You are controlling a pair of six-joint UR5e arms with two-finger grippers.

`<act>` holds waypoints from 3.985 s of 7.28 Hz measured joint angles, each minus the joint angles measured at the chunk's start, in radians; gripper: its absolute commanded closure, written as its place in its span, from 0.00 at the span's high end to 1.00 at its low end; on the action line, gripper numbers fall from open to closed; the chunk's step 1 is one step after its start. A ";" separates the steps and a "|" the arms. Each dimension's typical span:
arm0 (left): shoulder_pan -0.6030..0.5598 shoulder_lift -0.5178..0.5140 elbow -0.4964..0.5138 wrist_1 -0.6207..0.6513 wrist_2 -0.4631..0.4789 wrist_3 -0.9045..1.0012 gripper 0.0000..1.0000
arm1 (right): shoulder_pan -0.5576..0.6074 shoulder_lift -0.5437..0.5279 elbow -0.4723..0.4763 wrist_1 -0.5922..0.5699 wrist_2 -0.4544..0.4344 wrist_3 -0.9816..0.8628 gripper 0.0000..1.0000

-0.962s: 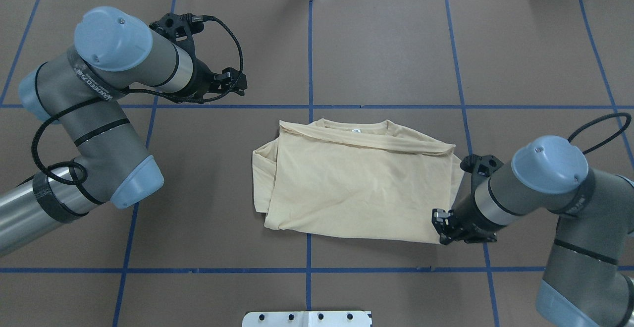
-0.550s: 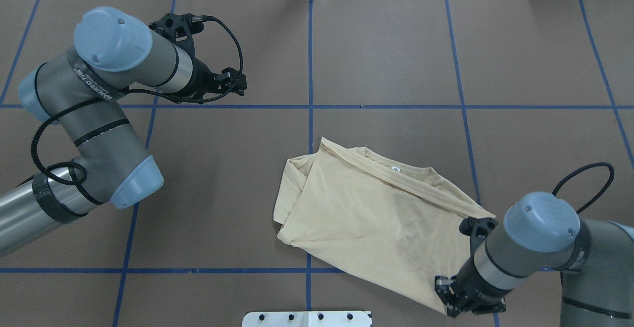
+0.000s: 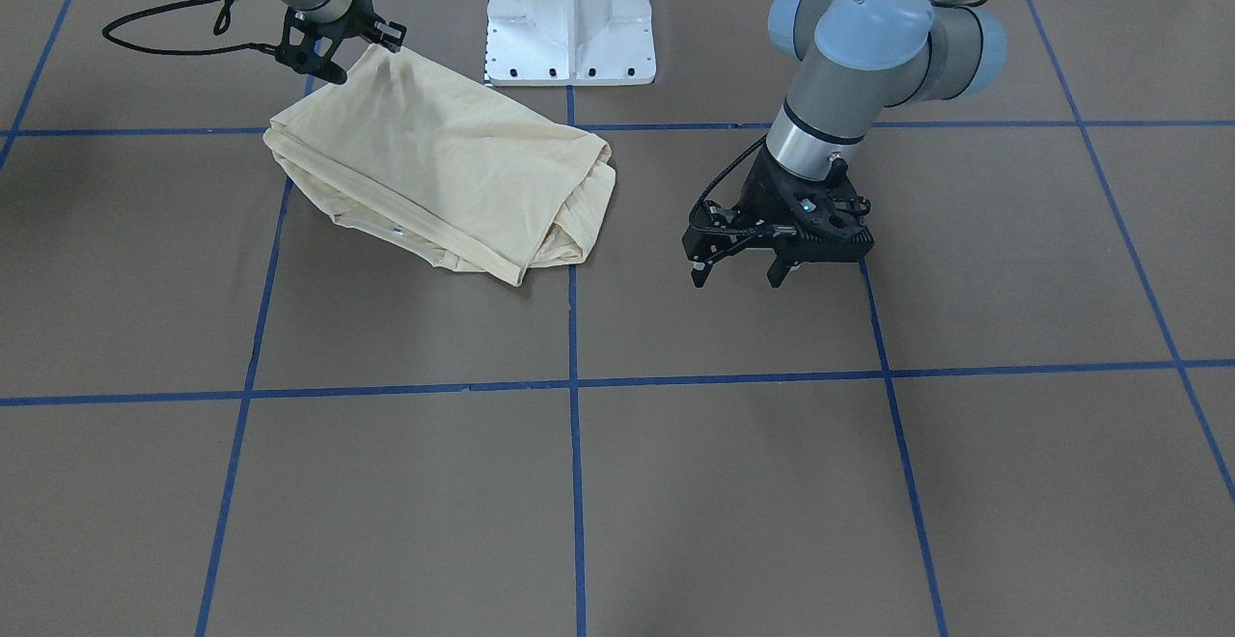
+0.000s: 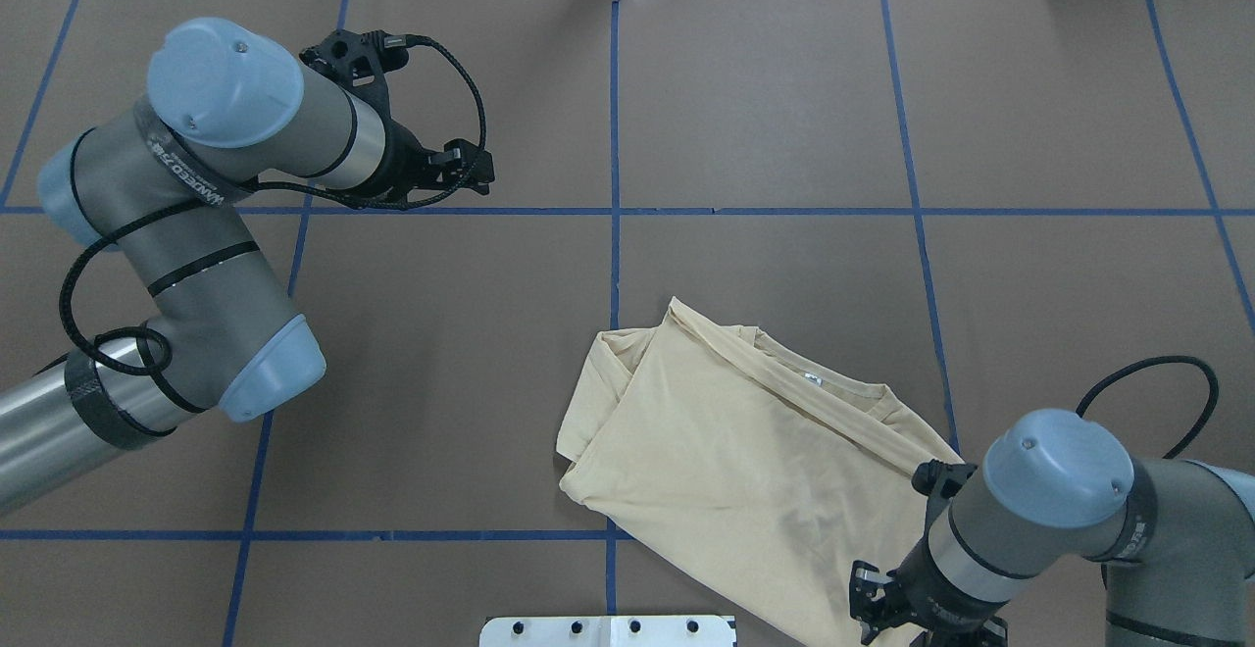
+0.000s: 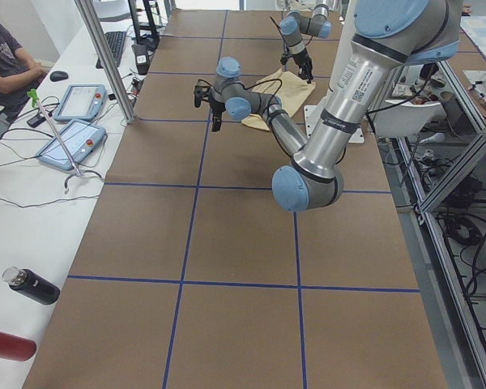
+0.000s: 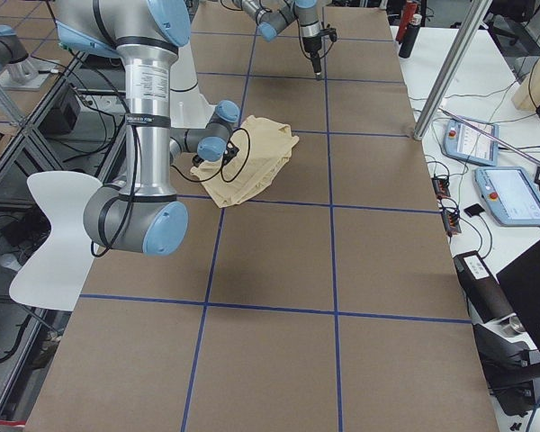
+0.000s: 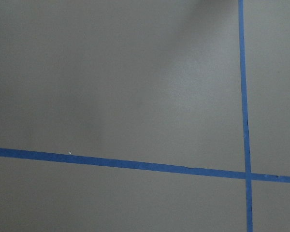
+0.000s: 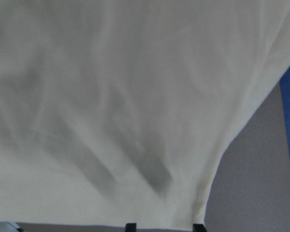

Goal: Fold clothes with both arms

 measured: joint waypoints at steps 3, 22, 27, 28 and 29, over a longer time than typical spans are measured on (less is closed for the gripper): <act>0.182 0.010 -0.062 0.003 0.027 -0.113 1.00 | 0.198 0.076 -0.005 0.009 -0.003 -0.136 1.00; 0.312 0.012 -0.043 0.049 0.133 -0.442 0.00 | 0.385 0.143 -0.030 0.008 -0.009 -0.207 1.00; 0.159 -0.114 0.213 -0.121 0.158 -0.376 0.00 | 0.431 0.159 -0.032 0.009 -0.010 -0.208 1.00; 0.128 -0.155 0.288 -0.172 0.163 -0.349 0.00 | 0.434 0.164 -0.032 0.009 -0.010 -0.208 1.00; 0.098 -0.184 0.351 -0.224 0.176 -0.311 0.00 | 0.434 0.169 -0.031 0.008 -0.011 -0.208 1.00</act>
